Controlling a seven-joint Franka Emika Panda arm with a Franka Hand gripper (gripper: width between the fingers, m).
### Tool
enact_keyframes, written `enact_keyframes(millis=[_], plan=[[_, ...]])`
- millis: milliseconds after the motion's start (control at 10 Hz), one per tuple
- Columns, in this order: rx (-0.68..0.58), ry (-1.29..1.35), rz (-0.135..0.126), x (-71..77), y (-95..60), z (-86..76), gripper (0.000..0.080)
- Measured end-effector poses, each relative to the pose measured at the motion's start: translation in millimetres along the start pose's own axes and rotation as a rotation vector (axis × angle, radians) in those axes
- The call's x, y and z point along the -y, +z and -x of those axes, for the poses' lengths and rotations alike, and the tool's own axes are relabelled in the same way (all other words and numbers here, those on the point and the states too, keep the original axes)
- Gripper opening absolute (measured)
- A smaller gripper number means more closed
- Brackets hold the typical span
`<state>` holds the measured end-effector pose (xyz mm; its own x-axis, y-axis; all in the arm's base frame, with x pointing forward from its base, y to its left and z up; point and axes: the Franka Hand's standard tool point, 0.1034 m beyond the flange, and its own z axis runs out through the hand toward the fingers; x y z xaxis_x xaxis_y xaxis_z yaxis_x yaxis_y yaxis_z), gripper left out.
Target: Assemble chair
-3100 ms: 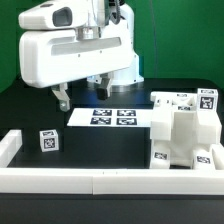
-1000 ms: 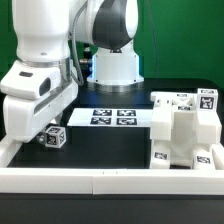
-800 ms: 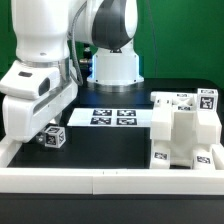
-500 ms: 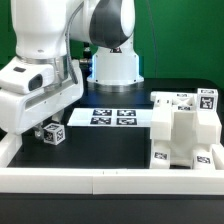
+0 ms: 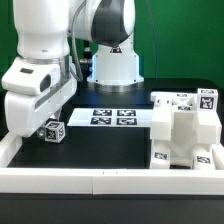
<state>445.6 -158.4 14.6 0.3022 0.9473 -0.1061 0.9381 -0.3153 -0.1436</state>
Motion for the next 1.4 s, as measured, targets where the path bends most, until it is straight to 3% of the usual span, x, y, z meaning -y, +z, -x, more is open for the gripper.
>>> enact_keyframes(millis=[100,400,900,1100,1400], plan=[[-0.008,0.122,0.022,5.6,0.4,-0.1,0.0282],[-0.033,0.512,-0.009,22.7,5.1,-3.6,0.0282],[-0.05,0.887,-0.019,25.0,6.7,-5.5,0.0282],[-0.063,1.202,-0.038,38.7,8.4,-14.4,0.0282],[-0.074,1.473,-0.048,39.7,7.3,-22.3,0.0282]])
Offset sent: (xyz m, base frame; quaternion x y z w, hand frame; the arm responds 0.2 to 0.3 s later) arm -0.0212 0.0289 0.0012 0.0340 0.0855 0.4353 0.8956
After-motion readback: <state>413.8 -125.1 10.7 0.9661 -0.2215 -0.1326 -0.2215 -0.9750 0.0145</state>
